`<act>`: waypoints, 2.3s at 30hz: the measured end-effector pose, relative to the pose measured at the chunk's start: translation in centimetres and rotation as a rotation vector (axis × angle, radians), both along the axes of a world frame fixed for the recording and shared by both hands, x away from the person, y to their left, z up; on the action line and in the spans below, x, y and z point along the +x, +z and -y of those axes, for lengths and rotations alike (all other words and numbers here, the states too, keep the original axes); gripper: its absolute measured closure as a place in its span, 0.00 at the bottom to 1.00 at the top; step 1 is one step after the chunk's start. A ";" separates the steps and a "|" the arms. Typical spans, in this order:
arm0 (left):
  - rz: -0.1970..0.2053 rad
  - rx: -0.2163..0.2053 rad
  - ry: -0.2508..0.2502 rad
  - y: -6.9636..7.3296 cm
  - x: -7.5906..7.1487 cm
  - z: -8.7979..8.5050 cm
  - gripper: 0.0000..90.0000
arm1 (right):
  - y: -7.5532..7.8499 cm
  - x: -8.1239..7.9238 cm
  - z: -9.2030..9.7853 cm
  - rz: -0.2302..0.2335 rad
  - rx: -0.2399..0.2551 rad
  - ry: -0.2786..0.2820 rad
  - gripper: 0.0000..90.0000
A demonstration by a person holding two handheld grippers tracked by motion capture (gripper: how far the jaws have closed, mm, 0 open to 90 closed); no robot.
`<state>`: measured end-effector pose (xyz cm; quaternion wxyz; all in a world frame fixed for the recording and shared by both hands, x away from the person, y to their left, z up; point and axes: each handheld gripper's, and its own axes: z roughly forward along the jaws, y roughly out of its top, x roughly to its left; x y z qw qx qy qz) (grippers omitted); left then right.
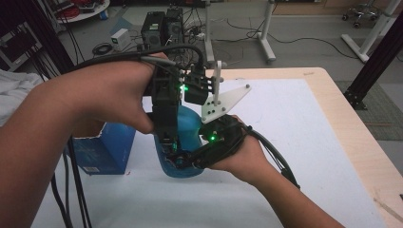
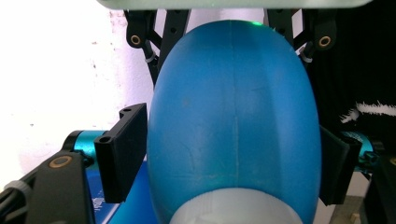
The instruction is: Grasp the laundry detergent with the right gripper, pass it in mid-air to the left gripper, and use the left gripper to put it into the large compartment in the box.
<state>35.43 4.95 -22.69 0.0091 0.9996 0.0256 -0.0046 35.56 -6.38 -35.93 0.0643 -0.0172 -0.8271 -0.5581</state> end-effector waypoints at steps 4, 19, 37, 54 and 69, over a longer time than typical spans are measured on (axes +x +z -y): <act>-0.010 0.001 -0.001 0.0 0.0 0.0 0.31 | 0.0 0.0 0.0 0.005 0.000 -0.001 0.50; -0.010 0.012 -0.004 0.0 0.0 0.1 0.38 | 0.0 0.0 -0.1 0.002 0.005 -0.001 0.50; -0.030 0.019 0.015 0.5 -0.2 0.1 0.44 | 0.2 -0.2 0.0 0.023 0.025 0.022 0.48; -0.025 0.014 0.060 1.7 0.2 -1.6 0.44 | 1.3 1.0 4.5 -0.016 -0.024 -0.045 0.14; -0.034 0.008 0.163 4.5 1.2 -4.1 0.44 | 3.1 2.2 7.6 0.056 -0.225 -0.122 0.01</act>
